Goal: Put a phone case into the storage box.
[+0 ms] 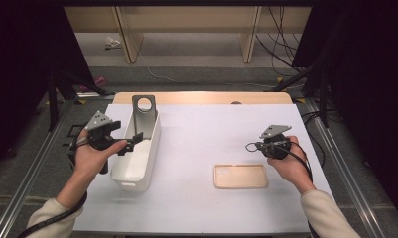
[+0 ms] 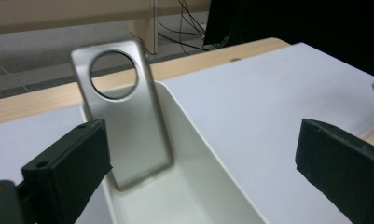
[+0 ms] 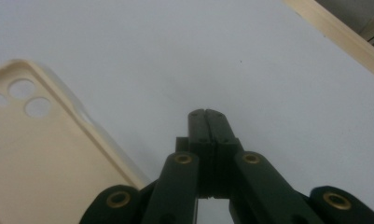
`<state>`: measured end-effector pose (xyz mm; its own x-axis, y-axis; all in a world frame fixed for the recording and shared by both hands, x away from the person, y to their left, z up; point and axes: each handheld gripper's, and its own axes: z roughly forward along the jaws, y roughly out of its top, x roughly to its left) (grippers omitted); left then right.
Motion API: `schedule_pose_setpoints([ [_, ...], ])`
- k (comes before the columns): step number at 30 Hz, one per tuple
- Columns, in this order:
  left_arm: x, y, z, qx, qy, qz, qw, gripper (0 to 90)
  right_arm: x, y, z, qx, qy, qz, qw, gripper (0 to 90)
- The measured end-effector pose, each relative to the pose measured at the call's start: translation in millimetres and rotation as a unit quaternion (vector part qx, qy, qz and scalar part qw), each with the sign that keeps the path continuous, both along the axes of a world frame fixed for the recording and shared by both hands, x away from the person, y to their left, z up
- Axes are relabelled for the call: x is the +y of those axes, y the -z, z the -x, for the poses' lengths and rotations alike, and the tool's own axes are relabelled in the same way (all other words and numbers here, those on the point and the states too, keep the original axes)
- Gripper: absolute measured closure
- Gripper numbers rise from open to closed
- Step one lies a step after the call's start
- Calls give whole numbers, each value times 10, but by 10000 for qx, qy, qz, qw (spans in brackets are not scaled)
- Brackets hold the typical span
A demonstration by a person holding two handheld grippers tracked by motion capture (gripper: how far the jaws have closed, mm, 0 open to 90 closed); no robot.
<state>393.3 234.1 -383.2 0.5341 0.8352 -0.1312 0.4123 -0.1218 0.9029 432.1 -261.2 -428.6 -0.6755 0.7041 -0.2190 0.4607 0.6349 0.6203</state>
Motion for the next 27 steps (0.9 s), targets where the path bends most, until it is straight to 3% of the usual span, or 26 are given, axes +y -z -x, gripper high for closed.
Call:
schedule_pose_setpoints([
  [7, -77, 83, 237, -42, 76, -19, 10000, 13, -40, 154, -105, 567, -111, 384, 9976, 900],
  [12, -103, 96, 334, -125, 110, 21, 9999, 19, -10, 206, -145, 808, -261, 528, 9950, 900],
  [27, -106, 155, 386, -150, 151, -19, 9998, 24, 31, 296, -139, 1191, -469, 870, 9879, 900],
])
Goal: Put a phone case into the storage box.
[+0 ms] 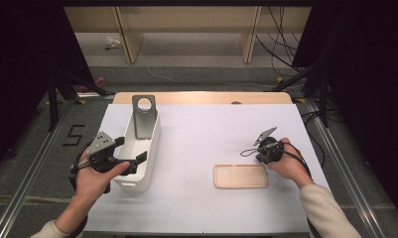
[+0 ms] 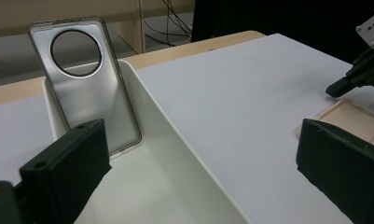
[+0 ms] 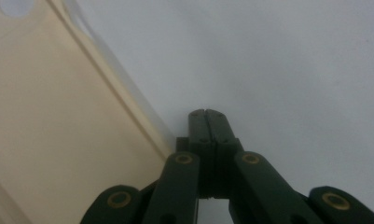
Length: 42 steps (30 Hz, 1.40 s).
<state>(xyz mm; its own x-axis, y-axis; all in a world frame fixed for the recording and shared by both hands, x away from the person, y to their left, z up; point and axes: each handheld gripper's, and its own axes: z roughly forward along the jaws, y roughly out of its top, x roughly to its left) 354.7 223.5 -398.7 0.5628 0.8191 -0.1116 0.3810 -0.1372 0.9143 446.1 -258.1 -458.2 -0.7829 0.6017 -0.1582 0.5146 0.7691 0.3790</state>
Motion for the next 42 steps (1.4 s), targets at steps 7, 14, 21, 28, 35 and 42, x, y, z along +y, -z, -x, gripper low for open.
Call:
schedule_pose_setpoints([
  [7, -18, 29, 6, 44, 40, -18, 10000, 27, 4, 1, 42, 164, -68, 95, 9998, 900],
  [14, -23, 35, 6, 62, 52, -30, 10000, 29, 20, -19, 126, 309, -163, 320, 9989, 900],
  [21, -39, 52, 8, 102, 79, -57, 9999, 29, 38, -48, 303, 608, -261, 566, 9962, 900],
  [28, -51, 56, 10, 104, 108, -58, 9999, 29, 99, -62, 441, 873, -402, 696, 9929, 900],
  [35, -61, 61, 11, 106, 124, -67, 9998, 30, 159, -71, 591, 1352, -546, 650, 9872, 900],
  [42, -74, 70, 11, 119, 145, -82, 9998, 30, 294, -60, 788, 1929, -587, 375, 9787, 900],
])
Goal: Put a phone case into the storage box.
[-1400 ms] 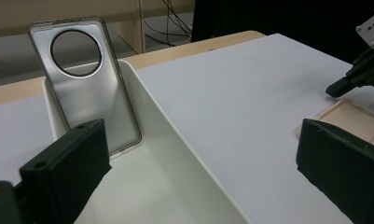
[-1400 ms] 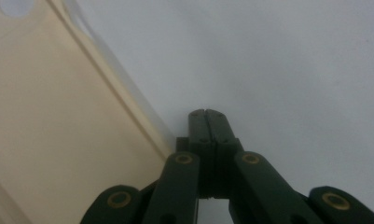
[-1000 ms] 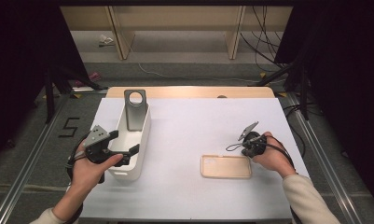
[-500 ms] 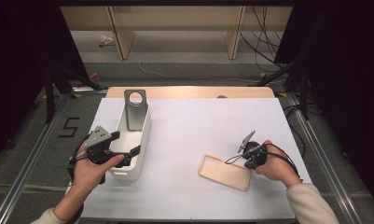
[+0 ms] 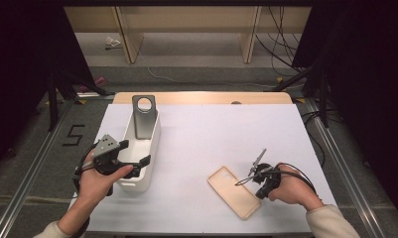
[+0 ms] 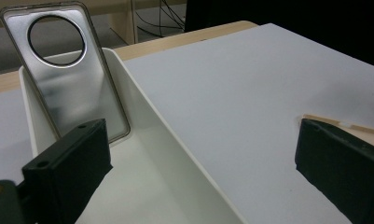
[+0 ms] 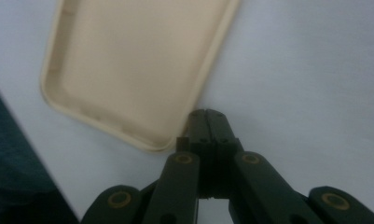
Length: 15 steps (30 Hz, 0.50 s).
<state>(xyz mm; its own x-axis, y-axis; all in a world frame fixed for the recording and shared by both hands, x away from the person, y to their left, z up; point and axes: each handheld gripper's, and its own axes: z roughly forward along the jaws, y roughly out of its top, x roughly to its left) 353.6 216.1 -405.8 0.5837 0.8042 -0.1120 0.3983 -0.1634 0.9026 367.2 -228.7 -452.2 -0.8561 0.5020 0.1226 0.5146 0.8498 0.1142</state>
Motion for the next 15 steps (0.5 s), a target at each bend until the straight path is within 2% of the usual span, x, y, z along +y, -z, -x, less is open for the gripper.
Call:
schedule_pose_setpoints([
  [1, -2, 0, 1, 0, 3, -3, 10000, 30, 39, 10, 35, 105, 22, -82, 9999, 900],
  [3, -6, 0, 3, 1, 9, -9, 10000, 31, 92, 13, 72, 132, 31, -70, 9999, 900],
  [6, -11, 1, 4, 1, 18, -19, 10000, 31, 181, 31, 109, 351, 215, -193, 9990, 900],
  [8, -14, 3, 4, 0, 22, -24, 10000, 30, 215, 22, 116, 337, 310, -95, 9989, 900],
  [11, -17, 4, 6, 5, 34, -29, 10000, 30, 260, 43, 135, 514, 396, -274, 9975, 900],
  [13, -19, 3, 6, 4, 43, -30, 10000, 31, 287, 41, 145, 478, 432, -213, 9977, 900],
  [15, -21, 4, 7, 6, 47, -36, 10000, 32, 301, 41, 148, 472, 479, -264, 9974, 896],
])
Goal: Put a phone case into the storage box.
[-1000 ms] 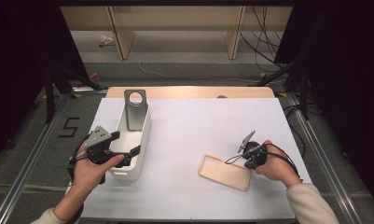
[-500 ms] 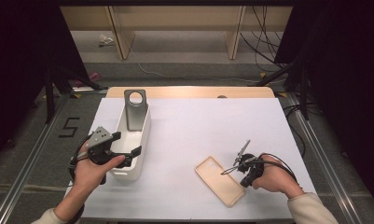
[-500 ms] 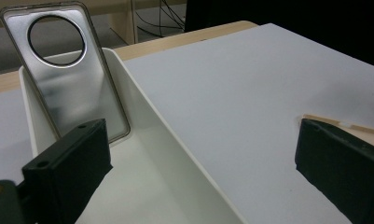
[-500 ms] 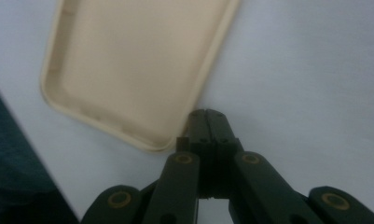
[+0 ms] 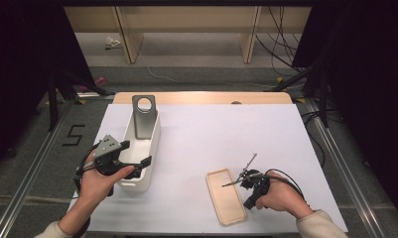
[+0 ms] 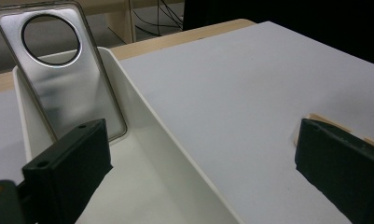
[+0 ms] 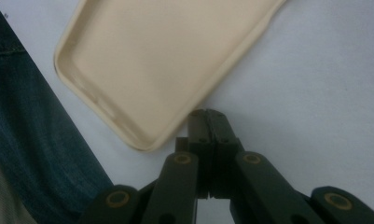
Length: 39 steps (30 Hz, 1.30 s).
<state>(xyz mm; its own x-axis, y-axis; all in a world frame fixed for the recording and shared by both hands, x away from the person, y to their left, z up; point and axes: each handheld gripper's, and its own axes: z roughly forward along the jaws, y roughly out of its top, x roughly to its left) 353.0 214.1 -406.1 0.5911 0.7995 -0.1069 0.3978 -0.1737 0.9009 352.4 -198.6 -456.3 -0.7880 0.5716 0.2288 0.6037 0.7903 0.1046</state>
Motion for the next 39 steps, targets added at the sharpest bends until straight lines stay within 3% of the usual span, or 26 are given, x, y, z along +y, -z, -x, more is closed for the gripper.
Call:
schedule_pose_setpoints([
  [4, -1, -4, 4, -10, -15, 14, 10000, 32, -1, -14, -2, -49, 167, 54, 9998, 813],
  [8, -5, -11, 8, -47, -1, -2, 10000, 32, -11, -41, -26, -241, 486, 121, 9985, 640],
  [12, -19, -16, 13, -61, 35, -16, 10000, 32, 1, -82, -68, -363, 1022, 50, 9941, 485],
  [17, -38, -15, 19, -64, 84, -17, 9999, 32, 67, -150, -88, -405, 1515, -70, 9876, 420],
  [22, -51, -21, 22, -76, 109, -40, 9999, 33, 165, -118, -99, -334, 1798, 113, 9831, 429],
  [29, -71, -28, 31, -91, 151, -54, 9998, 33, 300, -116, -117, -322, 2100, 397, 9764, 540],
  [39, -80, -21, 30, -78, 176, -52, 9998, 32, 370, -107, -205, -336, 2486, 639, 9659, 619],
])
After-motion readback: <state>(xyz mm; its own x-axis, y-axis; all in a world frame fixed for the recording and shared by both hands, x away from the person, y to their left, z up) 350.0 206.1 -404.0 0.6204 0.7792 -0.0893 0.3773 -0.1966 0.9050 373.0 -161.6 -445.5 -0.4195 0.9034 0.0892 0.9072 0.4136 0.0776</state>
